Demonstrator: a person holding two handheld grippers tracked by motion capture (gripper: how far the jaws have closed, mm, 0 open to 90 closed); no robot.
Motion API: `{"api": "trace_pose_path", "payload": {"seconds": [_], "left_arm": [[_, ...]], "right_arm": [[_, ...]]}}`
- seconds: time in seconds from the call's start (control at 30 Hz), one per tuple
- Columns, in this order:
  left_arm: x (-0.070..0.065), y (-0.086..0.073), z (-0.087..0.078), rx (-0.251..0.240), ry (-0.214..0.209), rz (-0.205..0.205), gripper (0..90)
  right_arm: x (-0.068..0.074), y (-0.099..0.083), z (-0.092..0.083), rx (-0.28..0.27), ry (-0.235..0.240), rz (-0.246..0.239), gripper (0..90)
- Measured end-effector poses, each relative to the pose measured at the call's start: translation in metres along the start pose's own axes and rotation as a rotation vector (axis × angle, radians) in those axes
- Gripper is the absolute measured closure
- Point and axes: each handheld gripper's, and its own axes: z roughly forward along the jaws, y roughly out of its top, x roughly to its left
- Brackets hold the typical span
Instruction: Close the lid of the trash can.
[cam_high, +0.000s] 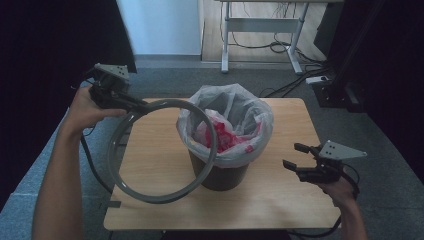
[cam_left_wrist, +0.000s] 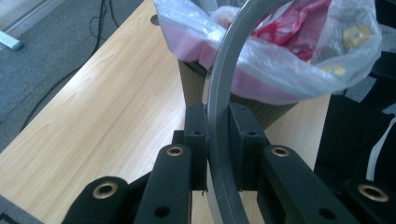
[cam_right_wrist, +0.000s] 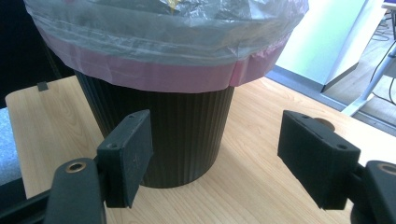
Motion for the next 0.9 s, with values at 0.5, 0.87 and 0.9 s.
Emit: {"api": "trace_pose_path", "payload": {"seconds": [0.5, 0.87, 0.9], "left_arm": [[0.009, 0.036, 0.016, 0.014, -0.022, 0.033, 78.7], [0.017, 0.064, 0.037, 0.02, -0.044, 0.064, 78.7], [0.018, 0.067, 0.04, 0.022, -0.046, 0.065, 78.8]], "right_arm": [[0.002, -0.004, 0.005, 0.025, 0.021, -0.008, 25.6], [-0.004, -0.008, 0.0, 0.023, 0.008, 0.006, 25.5], [-0.005, -0.008, -0.001, 0.023, 0.007, 0.006, 25.5]]}}
